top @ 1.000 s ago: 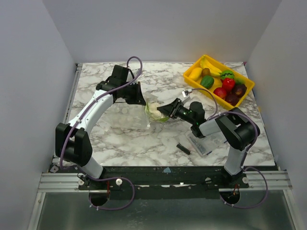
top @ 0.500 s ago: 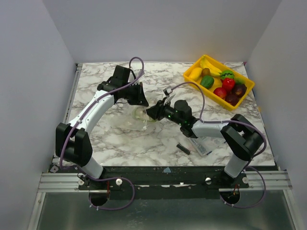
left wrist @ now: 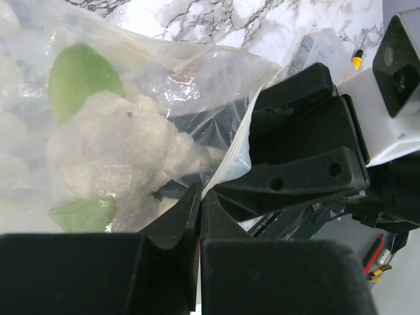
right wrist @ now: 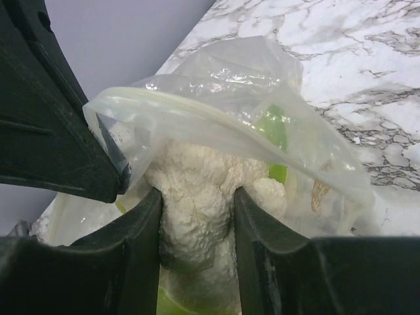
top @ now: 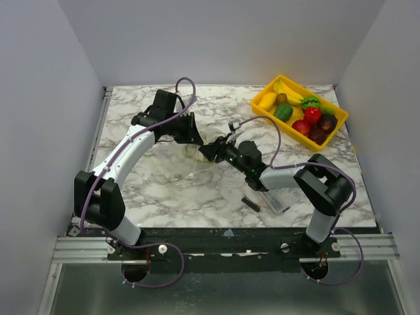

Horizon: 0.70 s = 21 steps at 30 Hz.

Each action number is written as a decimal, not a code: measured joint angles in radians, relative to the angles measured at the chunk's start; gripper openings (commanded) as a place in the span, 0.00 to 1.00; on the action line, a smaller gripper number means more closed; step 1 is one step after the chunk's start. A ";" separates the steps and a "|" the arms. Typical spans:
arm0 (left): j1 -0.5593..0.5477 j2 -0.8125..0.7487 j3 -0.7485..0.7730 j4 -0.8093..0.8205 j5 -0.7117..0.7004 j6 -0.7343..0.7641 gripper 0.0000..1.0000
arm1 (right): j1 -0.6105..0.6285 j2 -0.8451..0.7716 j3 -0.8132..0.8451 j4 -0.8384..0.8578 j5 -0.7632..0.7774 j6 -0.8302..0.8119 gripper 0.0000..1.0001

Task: Place the food in the zip-top bag and seal the zipper
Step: Place the fake vegetable in the zipper food storage bag.

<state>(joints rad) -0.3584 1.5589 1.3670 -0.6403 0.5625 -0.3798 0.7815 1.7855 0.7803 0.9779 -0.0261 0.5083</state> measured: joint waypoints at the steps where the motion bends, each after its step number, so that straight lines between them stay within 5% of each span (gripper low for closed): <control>1: 0.000 -0.002 -0.001 0.000 0.000 0.000 0.00 | 0.000 0.001 0.000 -0.002 0.000 0.005 0.53; 7: 0.002 -0.010 -0.003 0.003 -0.001 -0.006 0.00 | 0.000 -0.005 0.003 -0.067 -0.002 0.043 0.66; 21: 0.025 -0.018 -0.009 0.005 -0.001 -0.019 0.00 | -0.002 -0.176 0.248 -0.784 0.086 0.070 0.89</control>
<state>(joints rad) -0.3332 1.5406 1.3582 -0.6357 0.5613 -0.3985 0.7792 1.6096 1.0279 0.1944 0.0601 0.5785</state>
